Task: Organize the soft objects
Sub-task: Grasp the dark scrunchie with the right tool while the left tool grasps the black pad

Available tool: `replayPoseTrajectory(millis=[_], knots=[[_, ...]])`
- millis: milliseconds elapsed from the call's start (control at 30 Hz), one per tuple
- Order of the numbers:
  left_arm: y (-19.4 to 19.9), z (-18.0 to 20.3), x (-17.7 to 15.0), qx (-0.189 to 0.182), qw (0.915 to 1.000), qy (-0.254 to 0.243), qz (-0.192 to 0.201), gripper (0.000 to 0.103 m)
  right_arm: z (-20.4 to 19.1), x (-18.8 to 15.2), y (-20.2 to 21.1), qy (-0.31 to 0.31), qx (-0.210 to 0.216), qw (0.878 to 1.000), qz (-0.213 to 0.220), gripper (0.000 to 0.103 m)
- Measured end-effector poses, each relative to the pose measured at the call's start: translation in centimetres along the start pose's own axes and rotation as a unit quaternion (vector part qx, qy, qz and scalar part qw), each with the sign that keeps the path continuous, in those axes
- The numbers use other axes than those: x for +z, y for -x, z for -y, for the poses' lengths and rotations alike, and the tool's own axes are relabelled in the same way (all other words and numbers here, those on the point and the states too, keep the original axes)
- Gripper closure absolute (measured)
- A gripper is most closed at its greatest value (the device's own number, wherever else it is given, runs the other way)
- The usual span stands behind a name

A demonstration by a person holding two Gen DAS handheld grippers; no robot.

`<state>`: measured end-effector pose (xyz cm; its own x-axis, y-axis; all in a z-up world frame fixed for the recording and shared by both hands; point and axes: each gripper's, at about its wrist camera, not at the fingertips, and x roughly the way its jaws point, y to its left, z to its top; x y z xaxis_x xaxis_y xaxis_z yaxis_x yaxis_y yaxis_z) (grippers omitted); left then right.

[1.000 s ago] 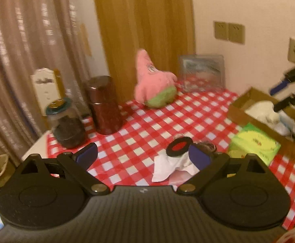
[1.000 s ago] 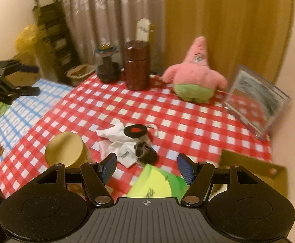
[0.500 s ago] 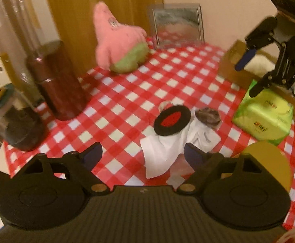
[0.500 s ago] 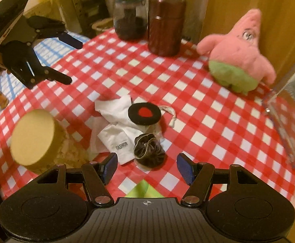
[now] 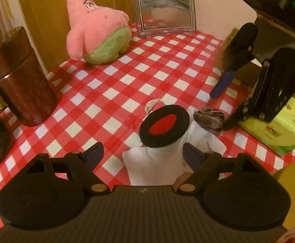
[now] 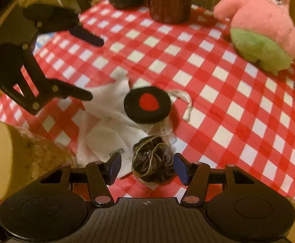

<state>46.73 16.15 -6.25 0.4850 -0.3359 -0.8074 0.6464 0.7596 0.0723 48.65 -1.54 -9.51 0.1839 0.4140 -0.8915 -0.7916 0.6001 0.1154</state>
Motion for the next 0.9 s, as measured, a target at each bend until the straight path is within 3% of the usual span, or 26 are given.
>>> replayPoseTrajectory(millis=[100,233,333,533,633,900], knots=[[-1.0,0.0,0.0,-0.006,1.0,0.0,-0.006,0.02,0.1,-0.1,-1.4,0.0,-0.004,1.0,-0.014,0.054],[-2.0,0.1,0.1,-0.015,0.9998,-0.004,-0.016,0.02,0.4,-0.1,-2.0,-0.013,-0.004,1.0,-0.012,0.079],[-2.4,0.4,0.1,-0.021,0.9994,-0.011,-0.024,0.02,0.3,-0.3,-1.3,-0.005,-0.005,1.0,-0.007,0.084],[-3.5,0.7,0.9,-0.032,0.9989,-0.016,-0.029,0.024,1.5,-0.9,2.2,-0.04,0.002,0.999,0.035,0.086],[-4.2,1.1,1.5,-0.044,0.9985,-0.013,-0.029,0.032,2.2,-1.3,3.8,-0.06,0.017,0.997,0.054,0.086],[-6.3,3.2,3.0,-0.059,0.9967,-0.038,-0.04,0.06,2.7,-2.2,5.5,-0.069,-0.001,0.995,0.069,0.086]])
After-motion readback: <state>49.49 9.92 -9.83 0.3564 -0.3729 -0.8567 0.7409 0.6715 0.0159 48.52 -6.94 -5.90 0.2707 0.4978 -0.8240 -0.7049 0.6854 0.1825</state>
